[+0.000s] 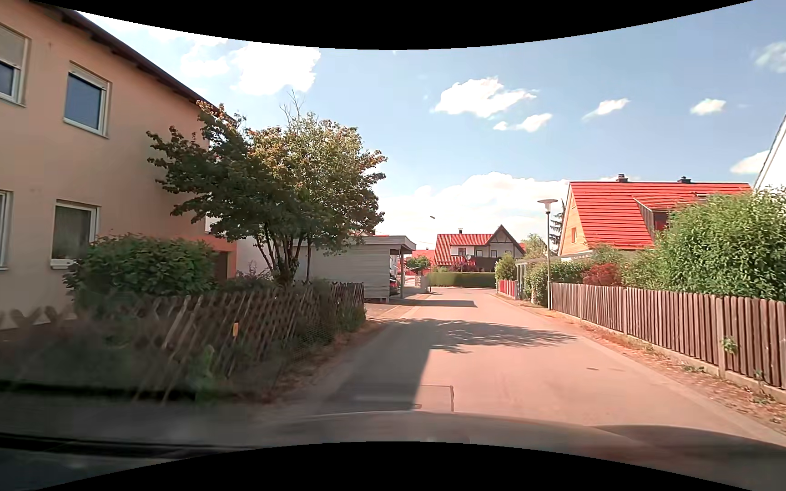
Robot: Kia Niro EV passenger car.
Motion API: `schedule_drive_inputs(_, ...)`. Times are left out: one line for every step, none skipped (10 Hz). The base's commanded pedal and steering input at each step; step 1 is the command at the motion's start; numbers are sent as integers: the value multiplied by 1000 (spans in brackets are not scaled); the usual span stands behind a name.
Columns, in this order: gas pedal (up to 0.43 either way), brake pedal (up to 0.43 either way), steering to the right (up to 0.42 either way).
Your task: Follow the waypoints while adhering to traffic rules and regulations
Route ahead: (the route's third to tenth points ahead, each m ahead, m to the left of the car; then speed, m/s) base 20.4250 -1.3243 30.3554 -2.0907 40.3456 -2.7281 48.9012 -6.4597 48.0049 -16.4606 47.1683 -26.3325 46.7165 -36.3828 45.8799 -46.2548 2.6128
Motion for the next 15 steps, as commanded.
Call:
schedule_drive_inputs(87, 0, 146)
schedule_drive_inputs(87, 0, 149)
schedule_drive_inputs(87, 0, 149)
schedule_drive_inputs(87, 0, 148)
schedule_drive_inputs(87, 0, 147)
schedule_drive_inputs(87, 0, 146)
schedule_drive_inputs(110, 0, 144)
schedule_drive_inputs(110, 0, 139)
schedule_drive_inputs(110, 0, 132)
schedule_drive_inputs(110, 0, 126)
schedule_drive_inputs(110, 0, 121)
schedule_drive_inputs(110, 0, 115)
schedule_drive_inputs(110, 0, 108)
schedule_drive_inputs(110, 0, 101)
schedule_drive_inputs(110, 0, 92)
